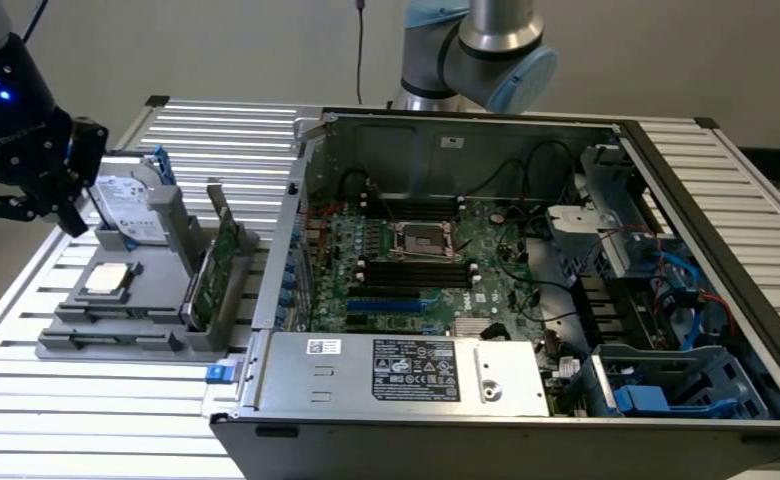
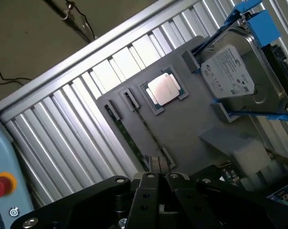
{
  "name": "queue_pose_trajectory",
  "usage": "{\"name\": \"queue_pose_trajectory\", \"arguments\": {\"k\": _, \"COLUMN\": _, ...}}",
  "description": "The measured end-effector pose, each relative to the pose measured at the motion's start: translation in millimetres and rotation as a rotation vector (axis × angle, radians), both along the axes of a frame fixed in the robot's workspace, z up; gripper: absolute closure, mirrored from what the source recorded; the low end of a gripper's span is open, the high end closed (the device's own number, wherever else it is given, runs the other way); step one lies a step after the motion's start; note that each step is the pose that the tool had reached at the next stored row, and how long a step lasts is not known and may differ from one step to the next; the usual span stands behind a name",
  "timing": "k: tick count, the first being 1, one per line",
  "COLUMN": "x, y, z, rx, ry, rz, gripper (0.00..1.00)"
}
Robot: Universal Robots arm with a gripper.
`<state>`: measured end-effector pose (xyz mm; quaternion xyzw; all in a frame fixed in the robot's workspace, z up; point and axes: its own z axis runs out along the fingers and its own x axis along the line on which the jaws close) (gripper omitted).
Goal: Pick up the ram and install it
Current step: 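Pick up the ram and move it above insertion slot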
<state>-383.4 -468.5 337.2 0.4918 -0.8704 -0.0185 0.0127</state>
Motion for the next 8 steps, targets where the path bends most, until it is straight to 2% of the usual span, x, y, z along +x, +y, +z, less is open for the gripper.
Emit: {"name": "queue_pose_trajectory", "arguments": {"k": 8, "x": 0.0, "y": 0.0, "z": -4.3, "rx": 0.0000, "ry": -0.0021, "rz": 0.146, "gripper": 0.89}}
